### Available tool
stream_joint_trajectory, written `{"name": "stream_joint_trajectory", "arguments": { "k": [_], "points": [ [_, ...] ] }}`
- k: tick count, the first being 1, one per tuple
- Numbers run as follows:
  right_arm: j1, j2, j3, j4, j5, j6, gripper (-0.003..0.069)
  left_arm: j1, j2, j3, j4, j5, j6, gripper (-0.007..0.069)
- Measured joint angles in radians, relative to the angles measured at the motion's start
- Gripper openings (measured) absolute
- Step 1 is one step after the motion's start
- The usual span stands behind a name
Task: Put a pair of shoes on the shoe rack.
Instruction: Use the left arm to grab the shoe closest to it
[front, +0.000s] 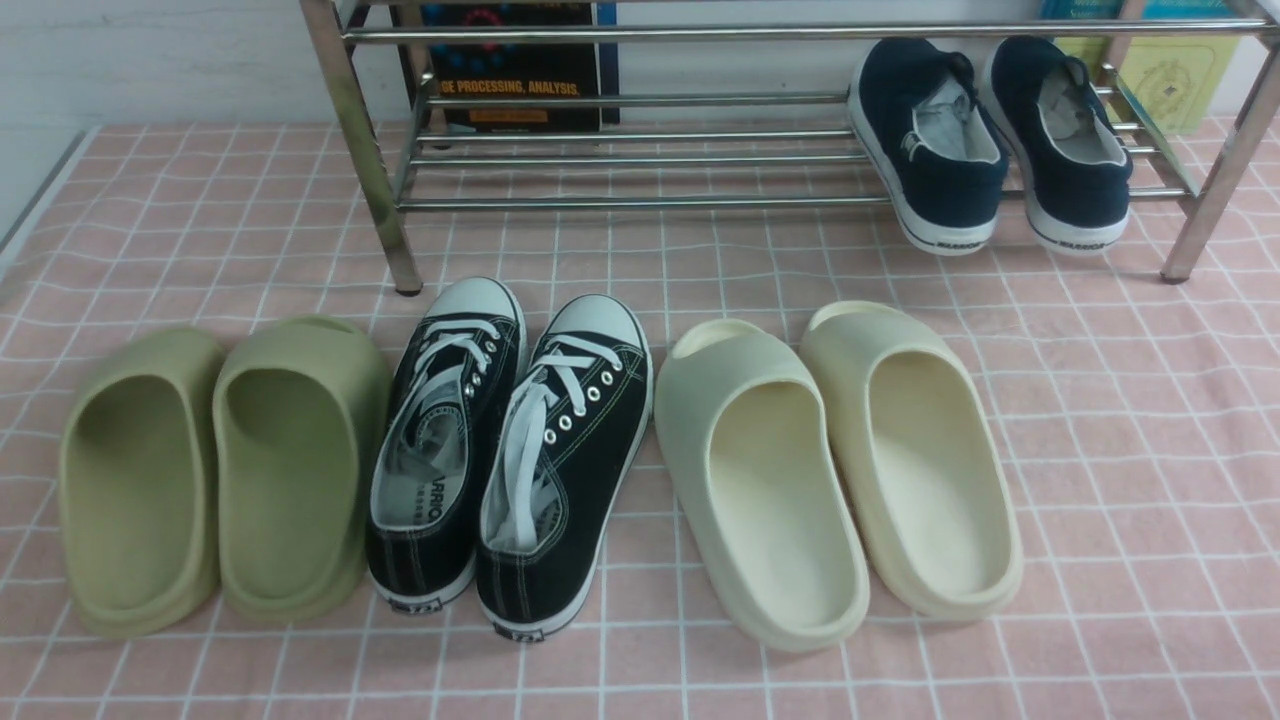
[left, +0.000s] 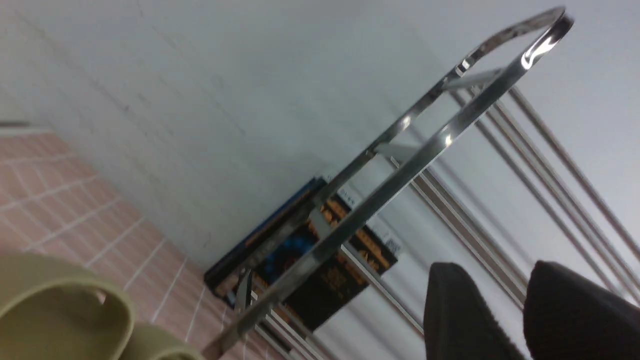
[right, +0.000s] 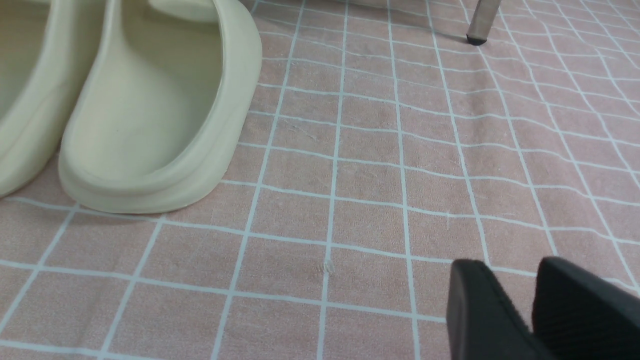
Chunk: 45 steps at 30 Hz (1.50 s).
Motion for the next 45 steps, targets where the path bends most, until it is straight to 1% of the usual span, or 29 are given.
{"name": "stream_joint_trajectory", "arguments": {
  "k": [2, 4, 5, 6, 7, 8, 9, 10, 11, 13, 14, 15, 16, 19, 21, 23, 27, 29, 30, 31, 32, 34, 35, 37, 39, 41, 42, 44, 45],
  "points": [
    [0.000, 0.000, 0.000, 0.000, 0.000, 0.000, 0.0193, 0.000, 0.000, 0.000, -0.001, 0.064, 0.000, 0.0236],
    [0.000, 0.000, 0.000, 0.000, 0.000, 0.000, 0.0197, 0.000, 0.000, -0.007, -0.001, 0.173, 0.000, 0.0220],
    [0.000, 0.000, 0.000, 0.000, 0.000, 0.000, 0.0198, 0.000, 0.000, -0.020, 0.000, 0.237, 0.003, 0.0197],
    [0.000, 0.000, 0.000, 0.000, 0.000, 0.000, 0.0198, 0.000, 0.000, -0.020, 0.002, 0.250, 0.003, 0.0197],
    [0.000, 0.000, 0.000, 0.000, 0.000, 0.000, 0.0199, 0.000, 0.000, -0.051, 0.017, 0.334, 0.026, 0.0152],
    [0.000, 0.000, 0.000, 0.000, 0.000, 0.000, 0.0201, 0.000, 0.000, -0.081, 0.033, 0.383, 0.049, 0.0116],
    [0.000, 0.000, 0.000, 0.000, 0.000, 0.000, 0.0202, 0.000, 0.000, -0.102, 0.039, 0.400, 0.059, 0.0099],
    [0.000, 0.000, 0.000, 0.000, 0.000, 0.000, 0.0205, 0.000, 0.003, -0.154, 0.063, 0.446, 0.098, 0.0047],
    [0.000, 0.000, 0.000, 0.000, 0.000, 0.000, 0.0207, 0.000, 0.014, -0.194, 0.079, 0.468, 0.124, 0.0024],
    [0.000, 0.000, 0.000, 0.000, 0.000, 0.000, 0.0209, 0.000, 0.060, -0.269, 0.102, 0.495, 0.160, 0.0005],
    [0.000, 0.000, 0.000, 0.000, 0.000, 0.000, 0.0209, 0.000, 0.099, -0.330, 0.118, 0.506, 0.181, 0.0002],
    [0.000, 0.000, 0.000, 0.000, 0.000, 0.000, 0.0209, 0.000, 0.107, -0.330, 0.120, 0.508, 0.181, 0.0002],
    [0.000, 0.000, 0.000, 0.000, 0.000, 0.000, 0.0211, 0.000, 0.138, -0.375, 0.134, 0.519, 0.195, 0.0002],
    [0.000, 0.000, 0.000, 0.000, 0.000, 0.000, 0.0216, 0.000, 0.295, -0.548, 0.235, 0.621, 0.250, 0.0002],
    [0.000, 0.000, 0.000, 0.001, 0.000, 0.000, 0.0217, 0.000, 0.400, -0.646, 0.321, 0.728, 0.262, 0.0002],
    [0.000, 0.000, 0.000, 0.002, 0.000, 0.000, 0.0219, 0.000, 0.520, -0.763, 0.459, 0.867, 0.261, 0.0002],
    [0.000, 0.000, 0.000, 0.003, 0.000, 0.000, 0.0226, 0.000, 0.725, -0.922, 0.659, 1.066, 0.203, 0.0002],
    [0.000, 0.000, 0.000, 0.003, 0.000, 0.000, 0.0227, 0.000, 0.811, -0.959, 0.712, 1.110, 0.153, 0.0002],
    [0.000, 0.000, 0.000, 0.003, 0.000, 0.000, 0.0227, 0.000, 0.863, -0.975, 0.726, 1.123, 0.106, 0.0002],
    [0.000, 0.000, 0.000, 0.003, 0.000, 0.000, 0.0227, 0.000, 0.871, -0.976, 0.729, 1.124, 0.090, 0.0002],
    [0.000, 0.000, 0.000, 0.003, 0.000, 0.000, 0.0228, 0.000, 0.930, -0.982, 0.729, 1.130, 0.043, 0.0002],
    [0.000, 0.000, 0.000, 0.003, 0.000, 0.000, 0.0230, 0.000, 1.024, -0.982, 0.693, 1.151, 0.005, 0.0002],
    [0.000, 0.000, 0.000, 0.003, 0.000, 0.000, 0.0230, 0.000, 1.032, -0.982, 0.693, 1.152, 0.005, 0.0002],
    [0.000, 0.000, 0.000, 0.003, 0.000, 0.000, 0.0235, 0.000, 1.143, -0.982, 0.610, 1.163, 0.020, 0.0002],
    [0.000, 0.000, 0.000, 0.003, 0.000, 0.000, 0.0237, 0.000, 1.188, -0.982, 0.542, 1.157, 0.048, 0.0004],
    [0.000, 0.000, 0.000, 0.003, 0.000, 0.000, 0.0237, -0.020, 1.262, -0.982, 0.402, 1.124, 0.127, 0.0006],
    [0.000, 0.000, 0.000, 0.003, 0.000, 0.000, 0.0237, -0.023, 1.267, -0.982, 0.402, 1.120, 0.136, 0.0007],
    [0.000, 0.000, 0.000, 0.003, 0.000, 0.000, 0.0237, -0.073, 1.312, -0.997, 0.292, 1.103, 0.242, 0.0013],
    [0.000, 0.000, 0.000, 0.003, 0.000, 0.000, 0.0237, -0.099, 1.329, -1.013, 0.263, 1.107, 0.276, 0.0014]
  ]
}}
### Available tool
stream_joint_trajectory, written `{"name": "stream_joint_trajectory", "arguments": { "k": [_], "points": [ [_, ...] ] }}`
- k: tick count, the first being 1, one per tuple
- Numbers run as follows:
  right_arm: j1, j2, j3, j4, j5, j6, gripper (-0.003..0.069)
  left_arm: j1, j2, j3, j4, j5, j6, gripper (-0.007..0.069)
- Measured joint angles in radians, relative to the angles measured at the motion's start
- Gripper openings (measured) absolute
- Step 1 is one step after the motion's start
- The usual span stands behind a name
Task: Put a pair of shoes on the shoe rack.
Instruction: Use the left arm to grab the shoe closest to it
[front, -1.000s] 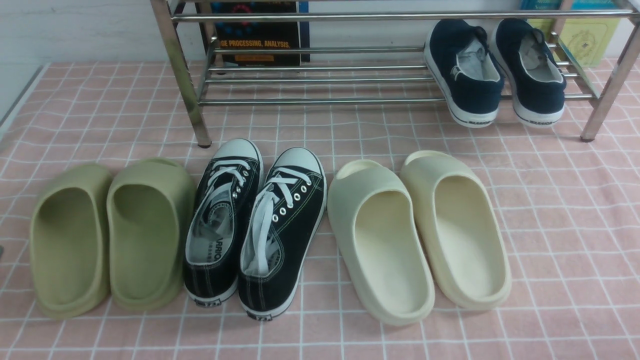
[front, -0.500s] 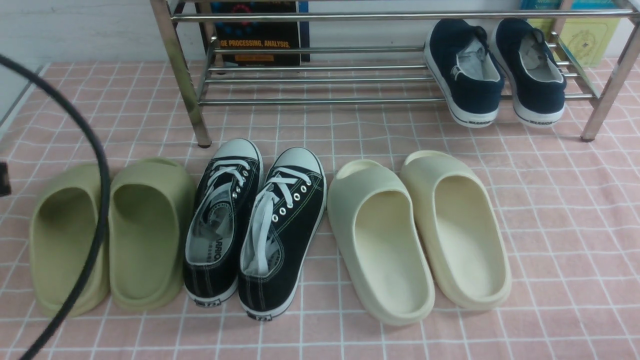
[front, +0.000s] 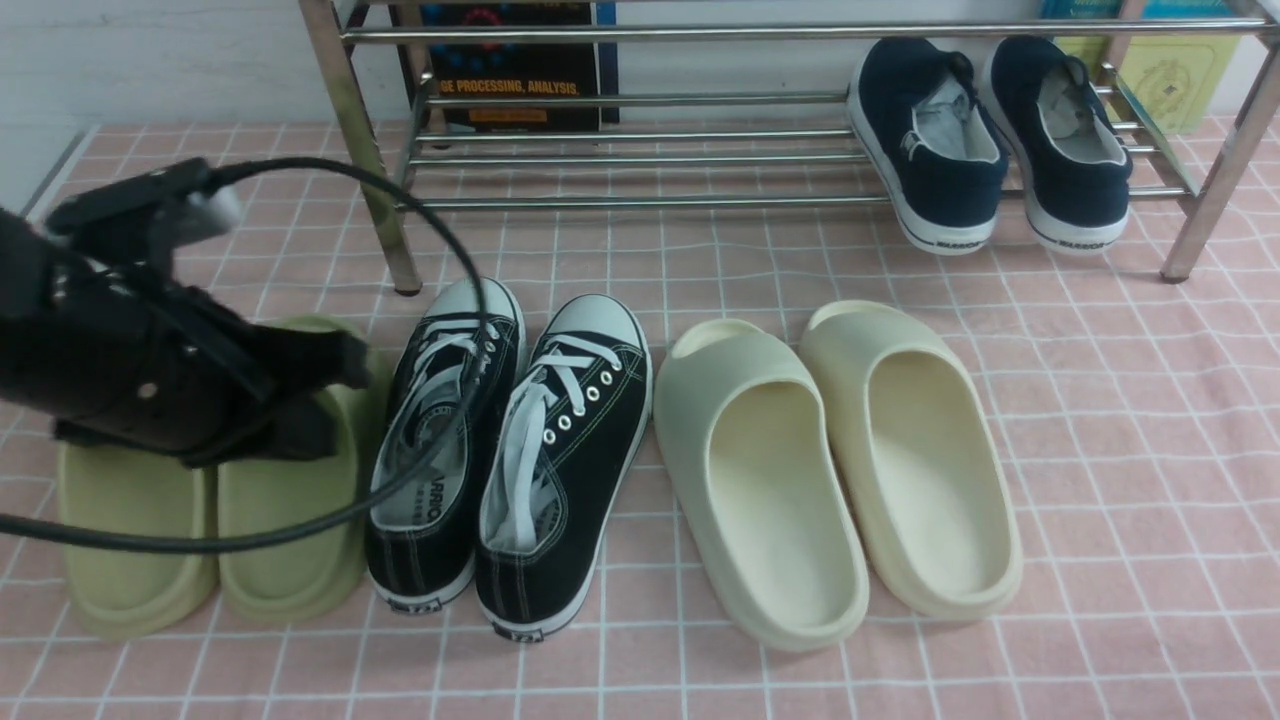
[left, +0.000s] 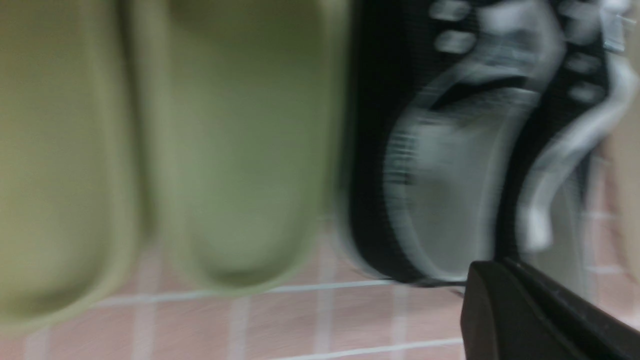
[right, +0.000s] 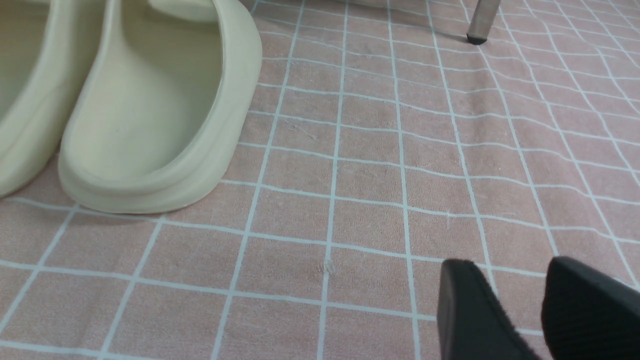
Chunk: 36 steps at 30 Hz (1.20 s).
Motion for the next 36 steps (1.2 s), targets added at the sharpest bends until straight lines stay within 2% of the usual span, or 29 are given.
{"name": "stream_joint_trajectory", "arguments": {
  "k": [3, 5, 6, 7, 9, 10, 13, 14, 16, 19, 21, 26, 32, 36],
  "points": [
    [0.000, 0.000, 0.000, 0.000, 0.000, 0.000, 0.0237, -0.064, 0.035, -0.055, -0.015, 0.026, 0.042, 0.0018],
    [0.000, 0.000, 0.000, 0.000, 0.000, 0.000, 0.0237, -0.122, 0.085, -0.129, 0.062, 0.086, 0.031, 0.0022],
    [0.000, 0.000, 0.000, 0.000, 0.000, 0.000, 0.0237, -0.125, 0.088, -0.134, 0.062, 0.086, 0.027, 0.0022],
    [0.000, 0.000, 0.000, 0.000, 0.000, 0.000, 0.0237, -0.151, 0.120, -0.177, 0.165, 0.117, -0.026, 0.0027],
    [0.000, 0.000, 0.000, 0.000, 0.000, 0.000, 0.0239, -0.159, 0.137, -0.192, 0.222, 0.122, -0.062, 0.0030],
    [0.000, 0.000, 0.000, 0.000, 0.000, 0.000, 0.0239, -0.163, 0.163, -0.207, 0.306, 0.121, -0.140, 0.0037],
    [0.000, 0.000, 0.000, 0.000, 0.000, 0.000, 0.0239, -0.163, 0.198, -0.210, 0.409, 0.125, -0.240, 0.0052],
    [0.000, 0.000, 0.000, 0.000, 0.000, 0.000, 0.0239, -0.163, 0.229, -0.211, 0.468, 0.138, -0.299, 0.0071],
    [0.000, 0.000, 0.000, 0.000, 0.000, 0.000, 0.0239, -0.163, 0.267, -0.212, 0.507, 0.153, -0.336, 0.0113],
    [0.000, 0.000, 0.000, 0.000, 0.000, 0.000, 0.0239, -0.163, 0.300, -0.212, 0.509, 0.156, -0.340, 0.0160],
    [0.000, 0.000, 0.000, 0.000, 0.000, 0.000, 0.0239, -0.163, 0.316, -0.212, 0.505, 0.157, -0.342, 0.0226],
    [0.000, 0.000, 0.000, 0.000, 0.000, 0.000, 0.0240, -0.163, 0.325, -0.213, 0.490, 0.148, -0.349, 0.0331],
    [0.000, 0.000, 0.000, 0.000, 0.000, 0.000, 0.0240, -0.163, 0.363, -0.216, 0.490, 0.089, -0.350, 0.0356],
    [0.000, 0.000, 0.000, 0.000, 0.000, 0.000, 0.0240, -0.163, 0.413, -0.216, 0.490, 0.049, -0.352, 0.0310]
  ]
}}
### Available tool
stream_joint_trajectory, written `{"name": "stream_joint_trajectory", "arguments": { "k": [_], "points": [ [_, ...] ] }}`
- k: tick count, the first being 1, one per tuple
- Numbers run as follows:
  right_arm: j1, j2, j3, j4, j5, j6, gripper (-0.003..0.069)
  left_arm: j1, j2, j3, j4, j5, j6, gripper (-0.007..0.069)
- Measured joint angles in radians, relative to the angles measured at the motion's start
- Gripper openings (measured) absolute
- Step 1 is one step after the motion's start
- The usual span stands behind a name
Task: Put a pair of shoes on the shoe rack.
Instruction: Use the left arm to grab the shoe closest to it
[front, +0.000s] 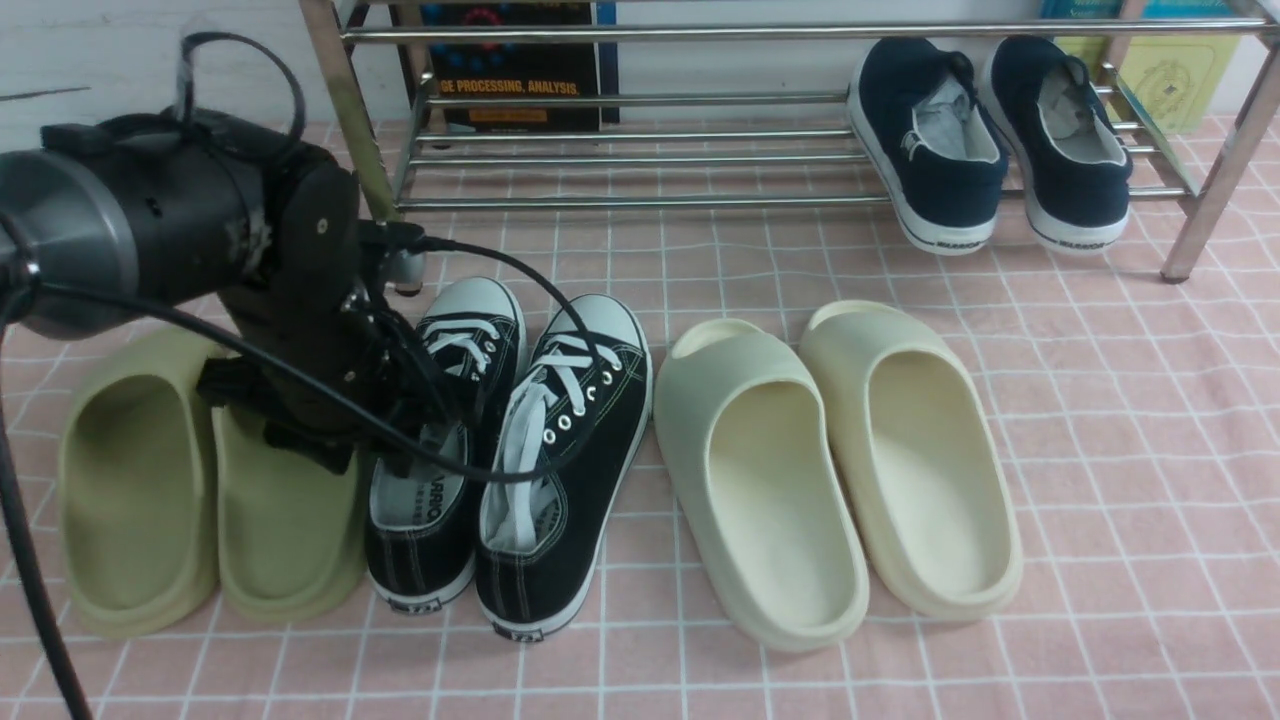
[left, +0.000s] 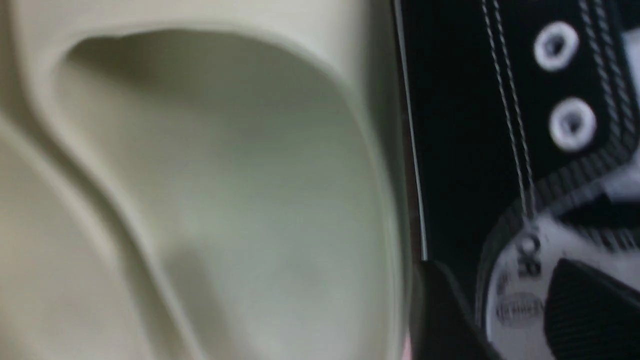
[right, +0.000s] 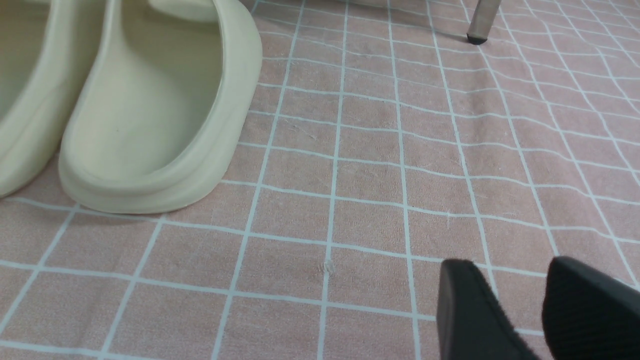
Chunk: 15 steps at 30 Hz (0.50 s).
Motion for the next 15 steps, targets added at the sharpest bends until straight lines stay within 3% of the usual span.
{"name": "stream_joint_trajectory", "arguments": {
  "k": [4, 5, 6, 8, 15],
  "points": [
    [0.000, 0.000, 0.000, 0.000, 0.000, 0.000, 0.0240, 0.000, 0.041, 0.000, 0.000, -0.058, -0.018, 0.0193],
    [0.000, 0.000, 0.000, 0.000, 0.000, 0.000, 0.0240, 0.000, 0.054, 0.000, 0.000, -0.082, -0.035, 0.0112],
    [0.000, 0.000, 0.000, 0.000, 0.000, 0.000, 0.0240, 0.000, 0.056, 0.000, 0.000, -0.084, -0.035, 0.0112],
    [0.000, 0.000, 0.000, 0.000, 0.000, 0.000, 0.0240, 0.000, 0.059, 0.000, 0.000, -0.091, -0.049, 0.0033],
    [0.000, 0.000, 0.000, 0.000, 0.000, 0.000, 0.0240, 0.000, -0.007, -0.040, -0.040, -0.046, -0.056, 0.0009]
  ]
}}
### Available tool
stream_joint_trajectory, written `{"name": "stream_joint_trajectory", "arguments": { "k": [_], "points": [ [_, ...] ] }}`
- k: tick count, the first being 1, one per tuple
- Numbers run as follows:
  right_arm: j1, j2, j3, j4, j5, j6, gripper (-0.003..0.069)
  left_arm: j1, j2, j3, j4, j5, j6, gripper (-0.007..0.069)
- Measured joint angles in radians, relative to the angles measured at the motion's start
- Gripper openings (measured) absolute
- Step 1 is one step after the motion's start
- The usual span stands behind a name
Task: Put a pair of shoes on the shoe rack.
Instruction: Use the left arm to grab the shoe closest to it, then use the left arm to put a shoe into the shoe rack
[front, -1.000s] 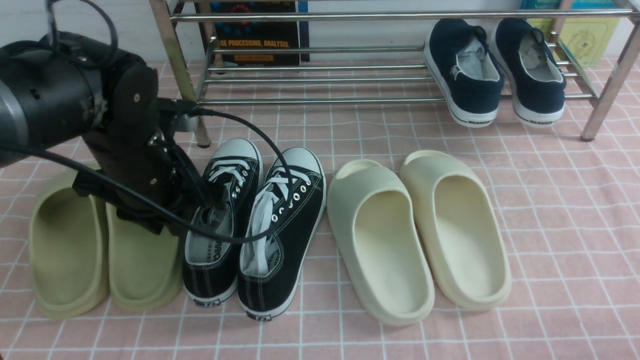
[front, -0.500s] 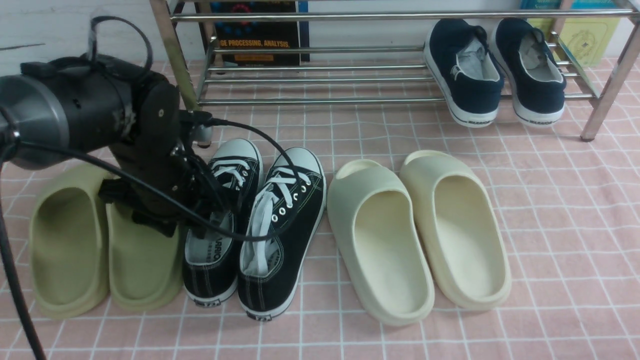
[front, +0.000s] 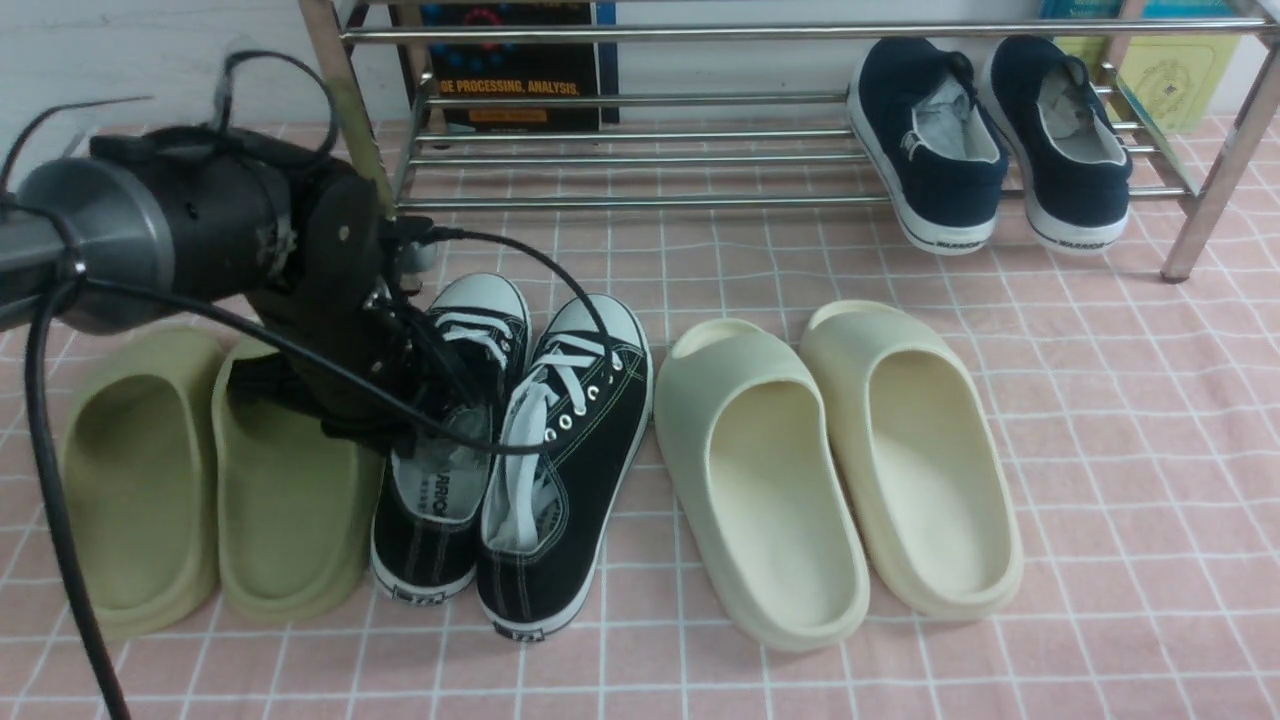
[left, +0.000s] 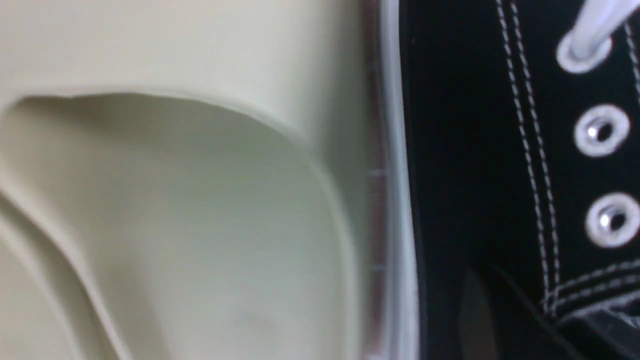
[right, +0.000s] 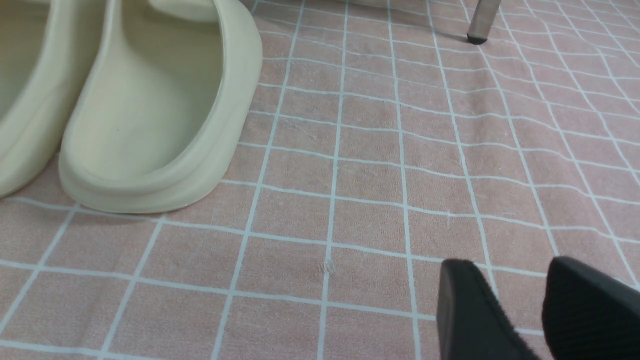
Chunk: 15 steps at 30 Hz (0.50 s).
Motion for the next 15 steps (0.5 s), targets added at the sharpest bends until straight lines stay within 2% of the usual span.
{"name": "stream_joint_trajectory", "arguments": {
  "k": [7, 15],
  "points": [
    [0.000, 0.000, 0.000, 0.000, 0.000, 0.000, 0.0240, 0.000, -0.121, -0.103, -0.010, 0.009, -0.063, 0.0009],
    [0.000, 0.000, 0.000, 0.000, 0.000, 0.000, 0.0240, 0.000, -0.074, -0.114, -0.010, -0.190, -0.115, 0.0009]
  ]
}}
